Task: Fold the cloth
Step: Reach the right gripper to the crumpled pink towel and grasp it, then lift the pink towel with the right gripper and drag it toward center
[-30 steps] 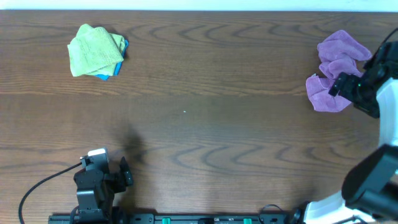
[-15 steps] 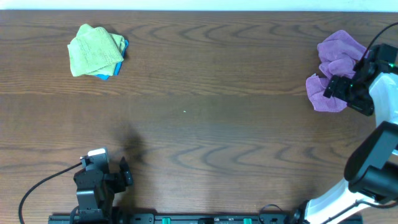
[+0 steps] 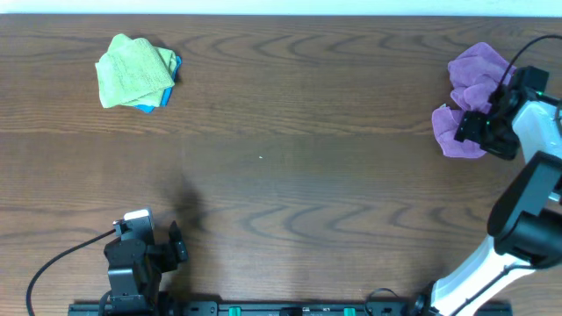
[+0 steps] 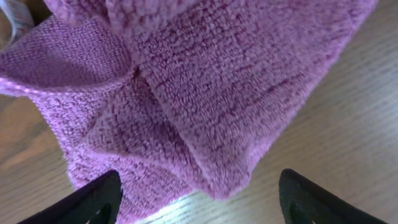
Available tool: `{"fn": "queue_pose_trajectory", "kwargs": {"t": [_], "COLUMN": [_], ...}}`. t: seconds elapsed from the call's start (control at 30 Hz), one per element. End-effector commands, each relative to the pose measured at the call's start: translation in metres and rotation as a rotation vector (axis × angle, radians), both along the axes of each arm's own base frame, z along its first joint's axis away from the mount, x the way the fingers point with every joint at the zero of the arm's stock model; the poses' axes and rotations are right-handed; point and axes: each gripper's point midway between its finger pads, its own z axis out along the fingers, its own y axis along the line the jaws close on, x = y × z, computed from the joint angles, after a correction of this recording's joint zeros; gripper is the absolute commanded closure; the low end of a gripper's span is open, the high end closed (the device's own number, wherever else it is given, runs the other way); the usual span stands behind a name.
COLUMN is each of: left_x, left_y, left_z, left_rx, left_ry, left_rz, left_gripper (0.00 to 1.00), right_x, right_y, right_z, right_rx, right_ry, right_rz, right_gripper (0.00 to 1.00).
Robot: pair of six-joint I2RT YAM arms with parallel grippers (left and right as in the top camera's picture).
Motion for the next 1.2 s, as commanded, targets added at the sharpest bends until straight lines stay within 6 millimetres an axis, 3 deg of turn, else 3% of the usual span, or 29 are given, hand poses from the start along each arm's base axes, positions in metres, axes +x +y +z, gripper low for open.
{"fn": "queue_pose_trajectory", "kwargs": {"t": [0.0, 0.03, 0.23, 0.37, 0.47, 0.7, 0.8, 0.93, 1.17], "left_x": [-0.003, -0.003, -0.003, -0.003, -0.003, -0.003, -0.003, -0.003, -0.003], "left_y": [0.002, 0.002, 0.002, 0.002, 0.002, 0.002, 0.002, 0.002, 0.002], "left_z": [-0.004, -0.004, -0.004, -0.004, -0.004, -0.004, -0.004, -0.004, -0.004], "left_rx": [0.004, 0.004, 0.004, 0.004, 0.004, 0.004, 0.004, 0.004, 0.004], "left_ry": [0.015, 0.015, 0.015, 0.015, 0.015, 0.015, 0.015, 0.015, 0.015], "left_rz": [0.012, 0.012, 0.012, 0.012, 0.012, 0.012, 0.012, 0.012, 0.012], "left_gripper": [0.05, 0.05, 0.05, 0.05, 0.05, 0.05, 0.05, 0.05, 0.05], "right_x": [0.005, 0.005, 0.006, 0.01, 0.017, 0.03, 0.03, 0.029, 0.02], "right_y": [-0.007, -0.007, -0.007, -0.002, 0.006, 0.059, 0.087, 0.132, 0.235], "right_z": [-0.004, -0.006, -0.006, 0.013, 0.041, 0.117, 0.141, 0.159, 0.165], "right_rx": [0.001, 0.003, 0.002, -0.014, -0.037, -0.049, -0.057, -0.018, 0.152], "right_ry": [-0.008, -0.005, -0.005, -0.041, -0.103, -0.273, -0.319, -0.36, -0.382], "right_rz": [0.004, 0.004, 0.004, 0.019, 0.046, 0.199, 0.263, 0.367, 0.605], "right_gripper": [0.26, 0.33, 0.99, 0.99, 0.99, 0.99, 0.99, 0.99, 0.99]}}
